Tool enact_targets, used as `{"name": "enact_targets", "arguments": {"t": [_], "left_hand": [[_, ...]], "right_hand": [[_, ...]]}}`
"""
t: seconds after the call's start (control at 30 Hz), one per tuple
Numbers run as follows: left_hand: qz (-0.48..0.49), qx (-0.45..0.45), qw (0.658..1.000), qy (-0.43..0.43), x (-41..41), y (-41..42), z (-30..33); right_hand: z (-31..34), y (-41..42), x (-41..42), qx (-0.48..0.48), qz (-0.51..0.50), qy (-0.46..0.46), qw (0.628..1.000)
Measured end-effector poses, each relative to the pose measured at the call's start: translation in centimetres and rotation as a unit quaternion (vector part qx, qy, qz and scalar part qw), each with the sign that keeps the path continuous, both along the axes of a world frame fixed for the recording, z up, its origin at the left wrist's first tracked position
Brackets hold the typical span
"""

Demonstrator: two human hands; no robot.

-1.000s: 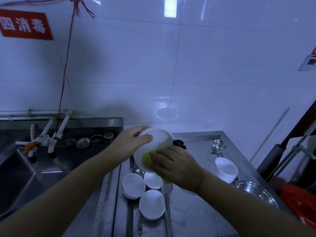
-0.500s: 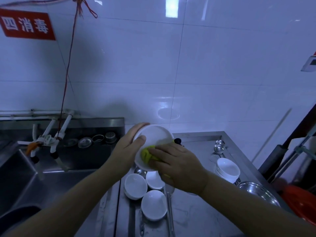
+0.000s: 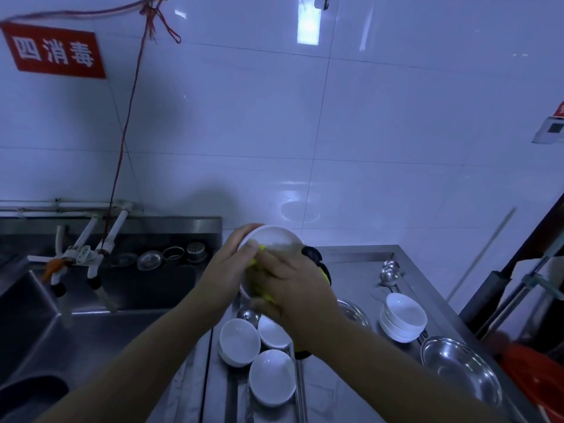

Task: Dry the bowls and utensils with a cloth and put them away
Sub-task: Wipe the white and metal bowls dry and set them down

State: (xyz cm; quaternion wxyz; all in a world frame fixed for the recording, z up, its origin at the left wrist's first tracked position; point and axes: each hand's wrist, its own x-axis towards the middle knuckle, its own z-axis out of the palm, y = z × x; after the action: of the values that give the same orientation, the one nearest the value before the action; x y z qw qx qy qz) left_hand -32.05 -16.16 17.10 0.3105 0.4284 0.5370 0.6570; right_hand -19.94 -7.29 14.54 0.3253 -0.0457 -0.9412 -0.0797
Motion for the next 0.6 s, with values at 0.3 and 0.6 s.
{"name": "enact_targets", "arguments": {"t": [0.3,0.6], "left_hand": [[-0.092,-0.168,0.977,0.095,-3.5,-0.3,1.1],[0.031,-0.015,0.767,0.641,-4.2,-2.3,2.0]], "right_hand": [[0.0,3.2,1.7,0.155,0.104,-0.074,0.980],[1.3,3.0,1.6,0.044,0.057,-0.093,0.993]]}}
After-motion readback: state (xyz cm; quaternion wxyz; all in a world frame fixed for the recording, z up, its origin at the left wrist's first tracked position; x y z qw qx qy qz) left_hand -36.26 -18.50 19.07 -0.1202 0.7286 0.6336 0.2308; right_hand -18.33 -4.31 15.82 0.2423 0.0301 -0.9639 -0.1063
